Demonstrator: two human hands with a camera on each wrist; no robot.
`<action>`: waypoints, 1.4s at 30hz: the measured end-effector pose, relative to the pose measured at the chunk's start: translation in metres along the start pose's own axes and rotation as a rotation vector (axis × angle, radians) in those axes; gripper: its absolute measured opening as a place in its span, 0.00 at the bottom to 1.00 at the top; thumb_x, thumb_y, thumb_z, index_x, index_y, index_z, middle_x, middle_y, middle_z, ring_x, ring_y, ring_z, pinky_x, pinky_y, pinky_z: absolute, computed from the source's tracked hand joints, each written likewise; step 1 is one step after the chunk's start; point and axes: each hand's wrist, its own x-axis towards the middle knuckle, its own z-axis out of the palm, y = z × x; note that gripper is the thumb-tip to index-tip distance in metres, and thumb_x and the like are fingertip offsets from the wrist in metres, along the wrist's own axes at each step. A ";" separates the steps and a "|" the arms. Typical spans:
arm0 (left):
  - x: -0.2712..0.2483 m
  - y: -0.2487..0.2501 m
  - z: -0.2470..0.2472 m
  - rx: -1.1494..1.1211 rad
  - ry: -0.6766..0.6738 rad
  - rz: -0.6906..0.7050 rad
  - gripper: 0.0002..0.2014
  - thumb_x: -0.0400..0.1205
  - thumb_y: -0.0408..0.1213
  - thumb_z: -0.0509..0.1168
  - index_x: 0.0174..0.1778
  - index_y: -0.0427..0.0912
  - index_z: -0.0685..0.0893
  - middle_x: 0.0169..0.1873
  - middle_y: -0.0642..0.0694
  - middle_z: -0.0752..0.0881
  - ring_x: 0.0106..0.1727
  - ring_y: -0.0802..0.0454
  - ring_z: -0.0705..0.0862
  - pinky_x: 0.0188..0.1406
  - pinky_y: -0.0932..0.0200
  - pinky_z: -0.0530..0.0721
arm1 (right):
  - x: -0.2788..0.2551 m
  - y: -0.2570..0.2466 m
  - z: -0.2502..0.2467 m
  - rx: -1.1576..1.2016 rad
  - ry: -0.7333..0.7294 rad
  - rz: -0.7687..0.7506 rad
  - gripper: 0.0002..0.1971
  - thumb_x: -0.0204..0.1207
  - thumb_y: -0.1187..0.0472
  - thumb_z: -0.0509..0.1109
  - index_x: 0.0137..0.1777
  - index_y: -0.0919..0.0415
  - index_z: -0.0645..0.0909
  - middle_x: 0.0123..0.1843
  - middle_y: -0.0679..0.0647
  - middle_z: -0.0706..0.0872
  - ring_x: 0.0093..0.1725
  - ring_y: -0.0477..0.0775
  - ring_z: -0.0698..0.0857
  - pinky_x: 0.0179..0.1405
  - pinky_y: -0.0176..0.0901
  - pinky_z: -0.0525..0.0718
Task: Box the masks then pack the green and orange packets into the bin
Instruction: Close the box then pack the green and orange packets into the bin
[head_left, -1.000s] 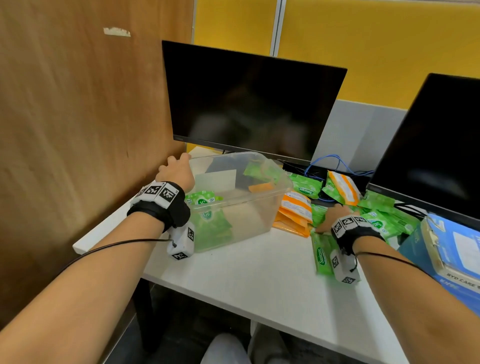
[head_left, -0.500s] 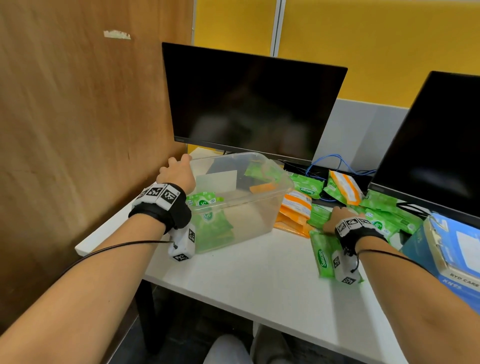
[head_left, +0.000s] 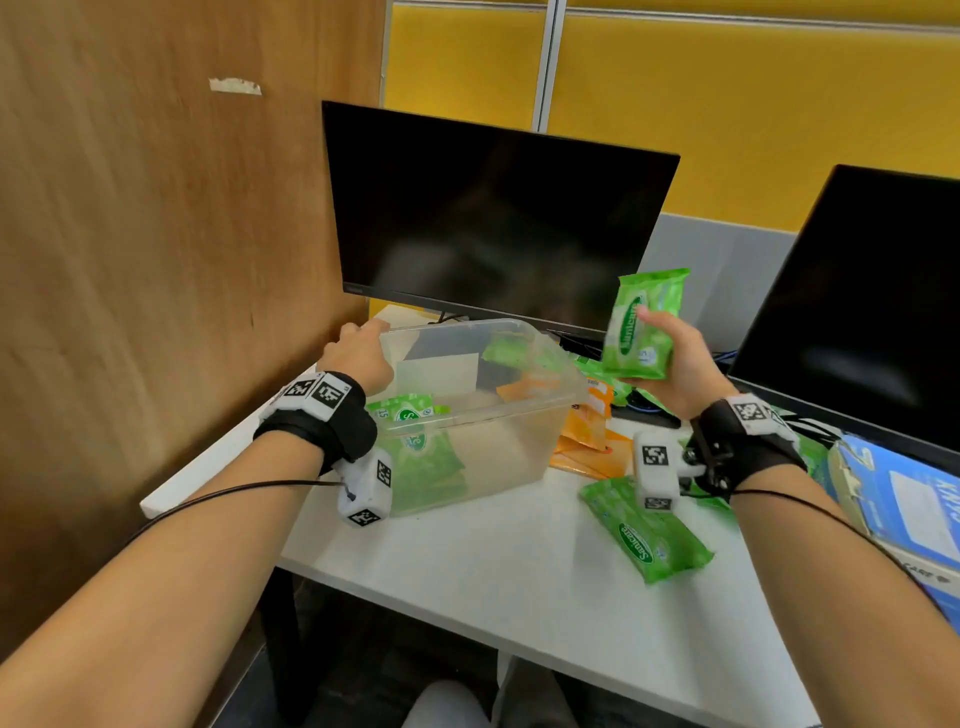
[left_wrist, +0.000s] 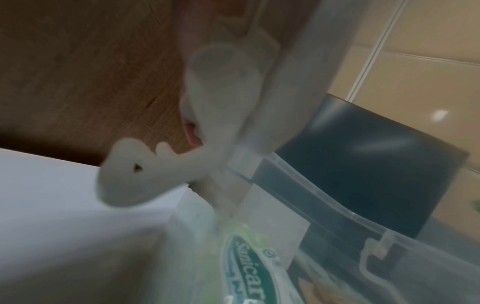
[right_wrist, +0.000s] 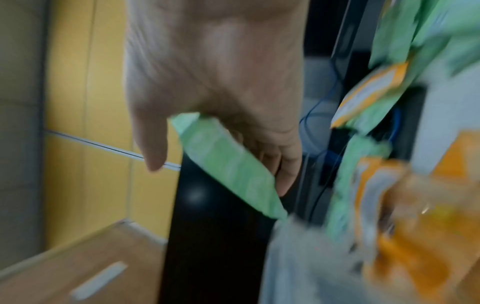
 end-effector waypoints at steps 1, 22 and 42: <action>-0.001 0.002 0.001 -0.001 0.000 0.005 0.30 0.81 0.29 0.57 0.80 0.51 0.62 0.72 0.37 0.68 0.69 0.32 0.73 0.65 0.41 0.75 | -0.006 -0.007 0.019 0.009 -0.058 -0.007 0.18 0.74 0.56 0.72 0.63 0.57 0.79 0.58 0.57 0.86 0.56 0.58 0.87 0.51 0.52 0.87; 0.004 0.018 0.012 0.226 -0.069 0.304 0.15 0.80 0.38 0.62 0.62 0.51 0.84 0.62 0.48 0.85 0.62 0.48 0.82 0.61 0.53 0.78 | 0.062 0.125 0.182 -1.699 -0.395 0.128 0.32 0.73 0.43 0.69 0.77 0.50 0.70 0.77 0.54 0.72 0.73 0.60 0.73 0.70 0.57 0.71; -0.001 0.035 0.010 0.748 -0.422 0.287 0.25 0.81 0.63 0.53 0.72 0.57 0.73 0.67 0.51 0.81 0.66 0.47 0.79 0.68 0.46 0.75 | -0.014 0.053 0.135 -1.424 0.105 -0.382 0.11 0.75 0.60 0.61 0.46 0.62 0.83 0.44 0.59 0.87 0.44 0.62 0.84 0.36 0.42 0.73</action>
